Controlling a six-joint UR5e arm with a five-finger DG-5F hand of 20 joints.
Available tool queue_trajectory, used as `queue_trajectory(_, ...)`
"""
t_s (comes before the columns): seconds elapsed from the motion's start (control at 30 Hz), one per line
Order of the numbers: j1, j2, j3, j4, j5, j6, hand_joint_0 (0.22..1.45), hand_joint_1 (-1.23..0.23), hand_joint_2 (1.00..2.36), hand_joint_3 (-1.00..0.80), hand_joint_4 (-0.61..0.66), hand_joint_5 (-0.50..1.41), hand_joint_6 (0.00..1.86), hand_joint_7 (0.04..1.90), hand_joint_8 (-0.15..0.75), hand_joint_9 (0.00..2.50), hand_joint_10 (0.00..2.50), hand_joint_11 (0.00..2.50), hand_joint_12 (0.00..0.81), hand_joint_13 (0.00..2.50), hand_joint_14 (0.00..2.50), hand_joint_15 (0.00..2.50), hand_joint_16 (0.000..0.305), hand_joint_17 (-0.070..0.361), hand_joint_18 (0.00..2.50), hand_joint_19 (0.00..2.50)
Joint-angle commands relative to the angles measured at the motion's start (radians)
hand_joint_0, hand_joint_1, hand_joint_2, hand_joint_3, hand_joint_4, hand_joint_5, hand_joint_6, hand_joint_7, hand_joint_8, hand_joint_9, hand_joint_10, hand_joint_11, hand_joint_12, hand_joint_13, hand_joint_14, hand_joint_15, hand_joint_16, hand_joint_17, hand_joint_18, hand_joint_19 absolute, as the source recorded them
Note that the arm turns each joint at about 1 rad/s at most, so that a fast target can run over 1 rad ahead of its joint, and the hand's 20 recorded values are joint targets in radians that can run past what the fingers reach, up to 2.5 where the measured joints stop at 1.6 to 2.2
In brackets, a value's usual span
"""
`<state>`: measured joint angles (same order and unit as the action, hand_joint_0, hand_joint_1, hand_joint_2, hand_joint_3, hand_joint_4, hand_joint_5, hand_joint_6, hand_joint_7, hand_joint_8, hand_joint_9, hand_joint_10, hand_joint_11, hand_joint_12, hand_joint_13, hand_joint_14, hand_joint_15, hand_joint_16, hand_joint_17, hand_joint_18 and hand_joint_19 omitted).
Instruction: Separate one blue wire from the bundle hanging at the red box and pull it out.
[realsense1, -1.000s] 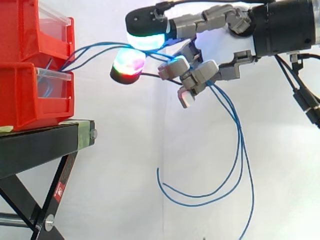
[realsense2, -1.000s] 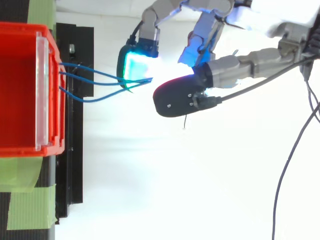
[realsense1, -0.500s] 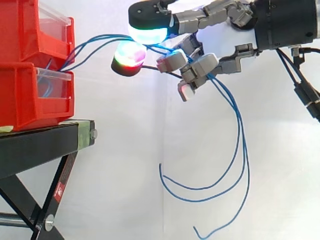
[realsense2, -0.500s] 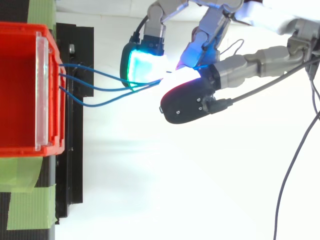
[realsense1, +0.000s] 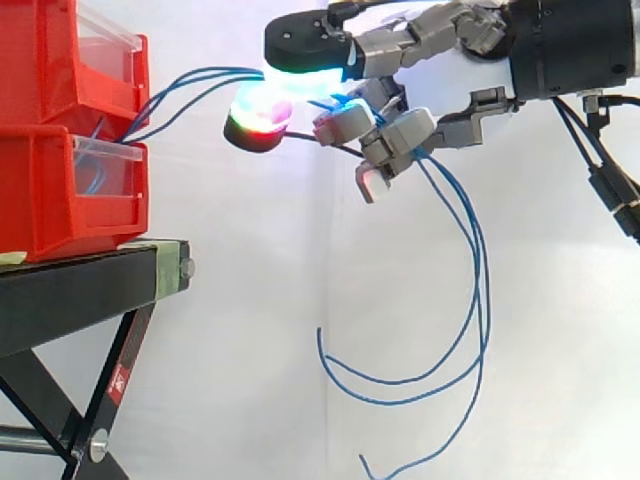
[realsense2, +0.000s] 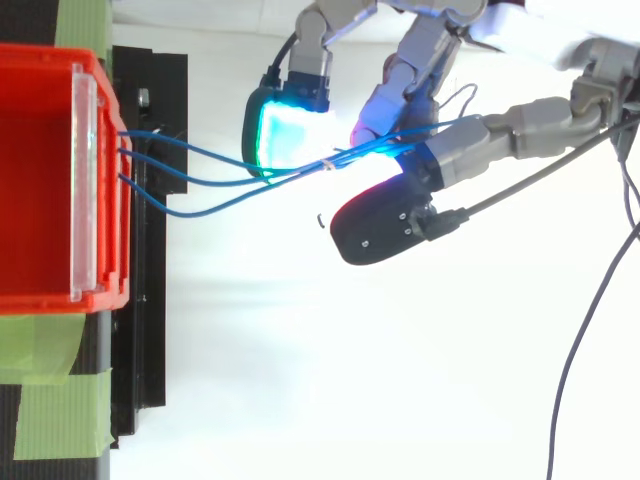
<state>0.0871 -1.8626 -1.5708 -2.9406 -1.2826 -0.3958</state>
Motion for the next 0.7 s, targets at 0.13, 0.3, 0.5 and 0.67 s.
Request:
queue_trajectory(0.13,0.0,0.0,0.0,0.0,0.0,0.0,0.57,-0.71,1.0,-0.48,0.1,-0.2,0.95,0.82,0.273,1.22,0.01,1.55,0.362,1.41,0.43,1.58,0.054,0.121,1.05,0.83)
queue_trajectory(0.3,0.0,-0.001,0.0,0.0,0.0,0.0,0.54,-0.7,1.0,-0.49,0.1,-0.19,0.94,0.83,0.289,1.25,0.01,1.52,0.367,1.42,0.43,1.57,0.056,0.127,1.07,0.83)
queue_trajectory(0.5,0.0,0.0,0.0,0.0,-0.001,0.0,0.5,-0.72,1.0,-0.5,0.12,-0.18,0.92,0.84,0.31,1.26,0.01,1.51,0.392,1.43,0.45,1.54,0.059,0.133,1.1,0.82)
queue_trajectory(0.67,0.0,-0.001,0.0,0.0,0.0,0.0,0.5,-0.73,1.0,-0.5,0.12,-0.16,0.91,0.89,0.311,1.32,0.01,1.55,0.383,1.48,0.33,1.57,0.058,0.131,1.12,0.8)
